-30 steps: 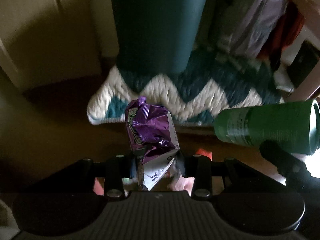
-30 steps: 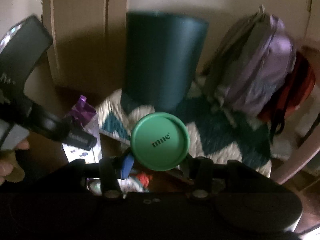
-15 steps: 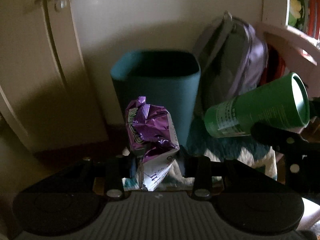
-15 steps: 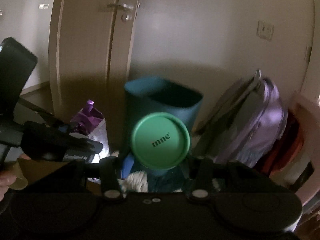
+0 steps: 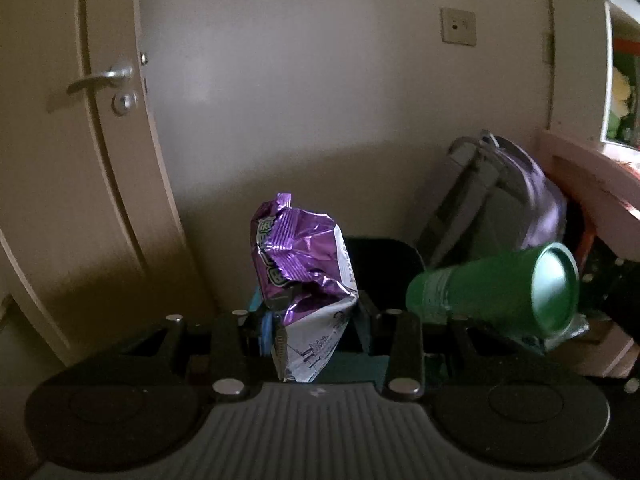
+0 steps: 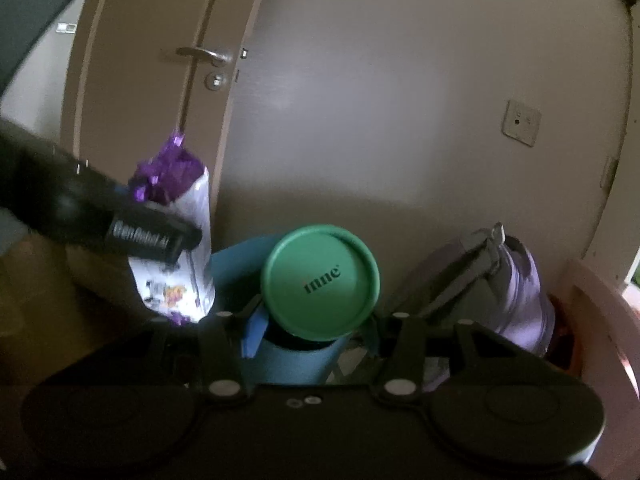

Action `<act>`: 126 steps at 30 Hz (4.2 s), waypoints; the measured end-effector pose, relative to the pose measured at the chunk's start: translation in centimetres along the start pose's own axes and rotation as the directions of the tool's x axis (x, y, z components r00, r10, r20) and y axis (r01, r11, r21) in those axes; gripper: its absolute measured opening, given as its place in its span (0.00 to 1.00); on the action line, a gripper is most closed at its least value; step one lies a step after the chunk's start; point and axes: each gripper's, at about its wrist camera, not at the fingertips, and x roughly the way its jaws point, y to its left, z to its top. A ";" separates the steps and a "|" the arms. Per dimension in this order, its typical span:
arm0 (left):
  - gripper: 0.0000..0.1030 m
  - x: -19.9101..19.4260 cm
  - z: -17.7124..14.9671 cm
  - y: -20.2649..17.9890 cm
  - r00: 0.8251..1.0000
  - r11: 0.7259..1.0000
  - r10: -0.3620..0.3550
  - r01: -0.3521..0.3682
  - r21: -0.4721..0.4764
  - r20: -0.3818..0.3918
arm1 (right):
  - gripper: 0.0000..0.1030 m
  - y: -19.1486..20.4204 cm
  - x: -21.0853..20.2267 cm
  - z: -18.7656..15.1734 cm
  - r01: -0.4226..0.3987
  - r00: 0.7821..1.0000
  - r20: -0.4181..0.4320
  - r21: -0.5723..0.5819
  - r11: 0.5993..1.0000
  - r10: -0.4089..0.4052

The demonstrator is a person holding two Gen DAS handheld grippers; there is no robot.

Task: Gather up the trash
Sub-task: 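Open the left tool over the teal bin while the right tool drops the green tube in, then withdraw both tools from the bin and lower them back toward the floor, then grasp the crumpled grey plastic bag with the left tool while the right tool grasps the pink mesh puff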

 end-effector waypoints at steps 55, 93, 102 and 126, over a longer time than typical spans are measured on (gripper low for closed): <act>0.78 15.0 -4.4 1.7 0.975 1.000 -0.024 0.021 -0.014 -0.221 | 0.73 -0.8 13.1 -0.7 -0.147 0.967 -0.207 0.018 0.989 0.147; 0.95 -5.2 -21.6 -0.8 0.976 0.997 -0.077 0.078 -0.003 -0.204 | 0.92 1.0 -6.0 -17.7 -0.207 0.954 -0.157 0.267 0.941 0.255; 0.99 -2.5 -27.0 -1.2 0.949 0.992 -0.125 0.111 -0.063 -0.290 | 0.99 2.0 -4.5 -23.3 -0.208 0.941 -0.191 0.325 0.923 0.280; 0.99 21.8 -45.8 -4.5 0.559 0.977 -0.072 -0.129 -0.172 -0.826 | 0.99 6.1 12.3 -43.8 -0.099 0.746 -0.579 0.394 0.914 0.330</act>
